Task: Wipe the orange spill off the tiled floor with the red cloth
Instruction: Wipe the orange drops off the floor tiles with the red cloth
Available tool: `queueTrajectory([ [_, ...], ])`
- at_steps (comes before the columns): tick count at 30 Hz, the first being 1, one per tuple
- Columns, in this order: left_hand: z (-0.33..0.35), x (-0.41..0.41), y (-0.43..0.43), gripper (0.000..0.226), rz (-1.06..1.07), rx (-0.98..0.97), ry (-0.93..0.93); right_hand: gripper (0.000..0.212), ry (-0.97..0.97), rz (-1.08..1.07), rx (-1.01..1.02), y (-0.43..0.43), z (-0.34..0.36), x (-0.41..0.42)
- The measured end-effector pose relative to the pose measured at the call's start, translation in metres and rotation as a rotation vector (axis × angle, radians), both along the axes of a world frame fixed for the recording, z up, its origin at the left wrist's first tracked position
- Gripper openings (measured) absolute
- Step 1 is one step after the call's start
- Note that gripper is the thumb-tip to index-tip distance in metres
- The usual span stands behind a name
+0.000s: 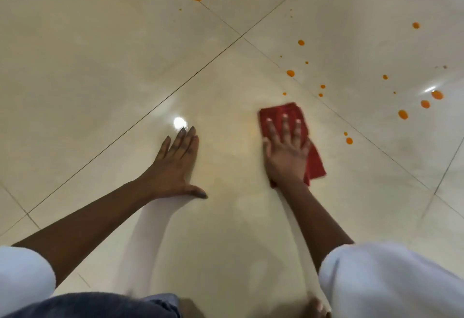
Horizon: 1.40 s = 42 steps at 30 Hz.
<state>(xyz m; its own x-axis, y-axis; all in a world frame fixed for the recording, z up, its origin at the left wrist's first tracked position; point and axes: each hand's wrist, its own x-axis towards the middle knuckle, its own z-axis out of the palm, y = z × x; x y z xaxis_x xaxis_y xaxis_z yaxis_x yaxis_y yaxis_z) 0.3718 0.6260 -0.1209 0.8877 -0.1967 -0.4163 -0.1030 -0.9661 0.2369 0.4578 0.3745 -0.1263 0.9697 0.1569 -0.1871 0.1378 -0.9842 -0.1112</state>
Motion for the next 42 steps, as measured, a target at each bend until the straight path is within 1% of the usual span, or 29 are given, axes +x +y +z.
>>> queueTrajectory([
  [1, 0.000, -0.005, -0.001, 0.139, -0.012, 0.000, -0.008, 0.053, -0.009, 0.062, 0.012, 0.016, -0.003, -0.012],
  [3, -0.001, -0.016, -0.001, 0.138, -0.004, 0.001, -0.023, 0.052, -0.047, 0.274, 0.028, 0.031, -0.006, -0.061],
  [5, -0.001, -0.026, 0.004, 0.136, 0.020, 0.000, -0.038, 0.052, -0.084, 0.451, 0.031, 0.011, -0.006, -0.104],
  [6, 0.000, -0.029, 0.006, 0.135, 0.030, 0.001, -0.039, 0.052, -0.062, 0.491, 0.034, -0.007, -0.004, -0.107],
  [7, 0.001, -0.031, 0.007, 0.134, 0.031, 0.004, -0.041, 0.052, -0.058, 0.486, 0.026, -0.027, -0.003, -0.098],
  [8, 0.002, -0.032, 0.006, 0.133, 0.028, 0.005, -0.045, 0.052, -0.061, 0.425, 0.012, -0.042, -0.001, -0.081],
  [10, 0.005, -0.031, 0.005, 0.130, 0.008, 0.011, -0.051, 0.051, -0.042, 0.240, -0.019, -0.050, 0.003, -0.035],
  [12, 0.006, -0.029, 0.003, 0.129, -0.024, 0.019, -0.049, 0.051, -0.020, 0.092, -0.001, -0.028, 0.004, 0.008],
  [13, 0.006, -0.028, 0.003, 0.129, -0.032, 0.020, -0.045, 0.051, -0.005, 0.080, 0.009, -0.008, 0.003, 0.018],
  [15, 0.007, -0.028, 0.001, 0.130, -0.037, 0.019, -0.031, 0.051, 0.004, 0.203, 0.034, 0.032, 0.001, 0.011],
  [17, 0.007, -0.031, 0.003, 0.132, -0.024, 0.016, -0.029, 0.051, -0.020, 0.441, 0.039, 0.049, -0.003, -0.036],
  [19, 0.006, -0.037, 0.004, 0.132, -0.002, 0.015, -0.039, 0.050, -0.047, 0.635, 0.040, 0.025, -0.006, -0.090],
  [21, 0.007, -0.040, 0.008, 0.130, 0.010, 0.022, -0.049, 0.049, -0.029, 0.713, 0.033, -0.018, -0.004, -0.097],
  [22, 0.008, -0.041, 0.008, 0.128, 0.005, 0.028, -0.053, 0.048, -0.057, 0.702, 0.015, -0.035, -0.004, -0.083],
  [23, 0.009, -0.040, 0.008, 0.126, -0.006, 0.032, -0.056, 0.049, -0.068, 0.632, -0.002, -0.044, -0.003, -0.062],
  [24, 0.009, -0.039, 0.007, 0.125, -0.022, 0.033, -0.056, 0.049, -0.056, 0.510, -0.018, -0.044, -0.001, -0.039],
  [25, 0.010, -0.037, 0.005, 0.124, -0.034, 0.029, -0.055, 0.049, -0.034, 0.367, -0.012, -0.036, -0.001, -0.017],
  [26, 0.011, -0.034, 0.003, 0.123, -0.043, 0.021, -0.051, 0.049, -0.009, 0.272, -0.008, -0.023, 0.000, -0.003],
  [27, 0.011, -0.031, 0.000, 0.122, -0.049, 0.015, -0.049, 0.050, 0.000, 0.247, -0.005, -0.008, -0.001, 0.000],
  [28, 0.011, -0.028, -0.004, 0.121, -0.057, 0.014, -0.055, 0.050, -0.011, 0.289, 0.004, 0.004, -0.002, -0.006],
  [30, 0.012, -0.018, -0.011, 0.119, -0.073, 0.018, -0.082, 0.051, -0.053, 0.513, 0.020, 0.005, -0.004, -0.036],
  [32, 0.012, -0.009, -0.017, 0.118, -0.077, 0.016, -0.092, 0.052, -0.075, 0.691, 0.032, -0.027, -0.008, -0.065],
  [33, 0.012, -0.005, -0.020, 0.119, -0.077, 0.014, -0.097, 0.053, -0.057, 0.705, 0.029, -0.047, -0.006, -0.069],
  [35, 0.010, 0.007, -0.027, 0.121, -0.092, 0.015, -0.108, 0.052, -0.067, 0.617, -0.002, -0.082, -0.003, -0.045],
  [37, 0.009, 0.019, -0.036, 0.119, -0.131, 0.006, -0.112, 0.050, -0.071, 0.406, -0.011, -0.093, 0.001, 0.002],
  [39, 0.008, 0.034, -0.047, 0.120, -0.188, 0.023, -0.120, 0.049, -0.042, 0.203, -0.003, -0.081, 0.005, 0.047],
  [40, 0.007, 0.042, -0.053, 0.121, -0.217, 0.037, -0.121, 0.049, -0.040, 0.172, -0.006, -0.068, 0.003, 0.059],
  [41, 0.008, 0.048, -0.055, 0.122, -0.231, 0.050, -0.119, 0.050, -0.037, 0.194, 0.000, -0.052, 0.001, 0.061],
  [42, 0.007, 0.055, -0.059, 0.124, -0.234, 0.060, -0.117, 0.051, -0.042, 0.280, 0.011, -0.044, -0.002, 0.055],
])
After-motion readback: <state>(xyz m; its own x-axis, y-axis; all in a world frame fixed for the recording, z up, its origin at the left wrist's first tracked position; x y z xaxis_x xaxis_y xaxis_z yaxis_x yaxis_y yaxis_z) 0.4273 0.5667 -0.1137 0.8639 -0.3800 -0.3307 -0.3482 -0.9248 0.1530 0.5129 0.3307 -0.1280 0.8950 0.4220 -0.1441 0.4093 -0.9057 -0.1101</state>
